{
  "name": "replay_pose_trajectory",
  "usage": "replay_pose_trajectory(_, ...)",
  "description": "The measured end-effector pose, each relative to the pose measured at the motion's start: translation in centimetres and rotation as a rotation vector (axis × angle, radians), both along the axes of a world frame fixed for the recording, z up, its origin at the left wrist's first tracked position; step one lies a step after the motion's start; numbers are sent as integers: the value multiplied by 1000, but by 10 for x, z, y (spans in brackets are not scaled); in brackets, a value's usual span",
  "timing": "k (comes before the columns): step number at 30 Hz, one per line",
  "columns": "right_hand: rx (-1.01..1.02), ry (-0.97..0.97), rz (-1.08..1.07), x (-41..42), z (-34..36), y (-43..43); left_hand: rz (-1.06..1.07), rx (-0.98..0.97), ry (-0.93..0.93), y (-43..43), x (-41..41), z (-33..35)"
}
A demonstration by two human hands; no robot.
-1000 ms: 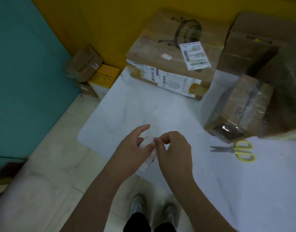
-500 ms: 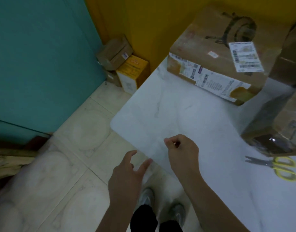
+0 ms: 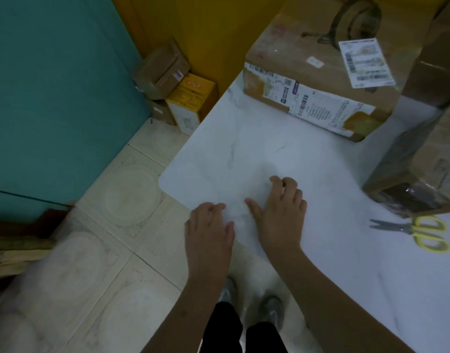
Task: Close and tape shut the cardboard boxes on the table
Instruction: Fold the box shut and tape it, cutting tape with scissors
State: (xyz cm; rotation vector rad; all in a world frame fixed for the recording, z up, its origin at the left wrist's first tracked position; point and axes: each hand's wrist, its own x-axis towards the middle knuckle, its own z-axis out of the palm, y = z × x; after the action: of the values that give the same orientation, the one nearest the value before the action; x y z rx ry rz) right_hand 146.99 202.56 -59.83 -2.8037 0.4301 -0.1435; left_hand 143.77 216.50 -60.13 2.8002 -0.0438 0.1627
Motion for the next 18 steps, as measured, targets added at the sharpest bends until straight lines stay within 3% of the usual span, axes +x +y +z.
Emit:
replay_pose_trajectory(3, 23, -7, -26, 0, 1, -7, -308, 123, 67, -18, 11, -16)
replay_pose_trajectory(12, 307, -212, -122, -8, 29, -31, -444, 221, 151, -37, 61, -23)
replay_pose_trajectory(15, 298, -305, -94, -10, 56, -47, -449, 128, 125, -49, 60, -7)
replay_pose_trajectory(18, 122, -415, -104, -13, 87, -92, -540, -163, 67, -103, 67, 34)
